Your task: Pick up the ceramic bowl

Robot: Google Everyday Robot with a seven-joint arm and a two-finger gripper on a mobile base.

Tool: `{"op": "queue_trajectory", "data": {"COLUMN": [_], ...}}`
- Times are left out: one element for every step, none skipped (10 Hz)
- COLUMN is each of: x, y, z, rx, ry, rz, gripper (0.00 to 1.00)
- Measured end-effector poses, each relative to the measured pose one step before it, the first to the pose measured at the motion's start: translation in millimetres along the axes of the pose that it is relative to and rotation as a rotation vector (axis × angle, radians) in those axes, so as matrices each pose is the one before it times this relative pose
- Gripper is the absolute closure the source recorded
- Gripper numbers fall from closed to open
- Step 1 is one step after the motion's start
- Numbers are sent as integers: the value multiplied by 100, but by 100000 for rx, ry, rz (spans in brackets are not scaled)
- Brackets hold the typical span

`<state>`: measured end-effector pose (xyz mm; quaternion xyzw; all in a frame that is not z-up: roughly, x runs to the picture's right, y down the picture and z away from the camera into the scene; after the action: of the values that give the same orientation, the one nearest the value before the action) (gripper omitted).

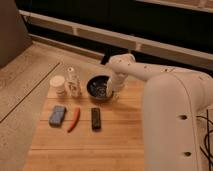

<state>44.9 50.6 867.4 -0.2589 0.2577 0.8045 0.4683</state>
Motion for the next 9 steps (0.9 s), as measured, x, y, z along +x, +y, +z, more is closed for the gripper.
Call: {"op": "queue_trajectory", "data": {"x": [-114, -404, -426, -509, -291, -145, 101, 368, 136], "y": [-198, -6, 100, -55, -74, -111, 47, 69, 125], "z": [-397, -1259, -1718, -1767, -1347, -2543, -1098, -665, -158], "rx": [-204, -1478, -1483, -670, -559, -1378, -484, -298, -53], "ry": [-867, -3062, -3960, -4907, -3384, -5956, -2464, -1057, -385], "rz": [390, 1189, 70, -608, -329, -990, -784, -443, -523], "gripper": [99, 100, 100, 100, 100, 100, 100, 100, 100]}}
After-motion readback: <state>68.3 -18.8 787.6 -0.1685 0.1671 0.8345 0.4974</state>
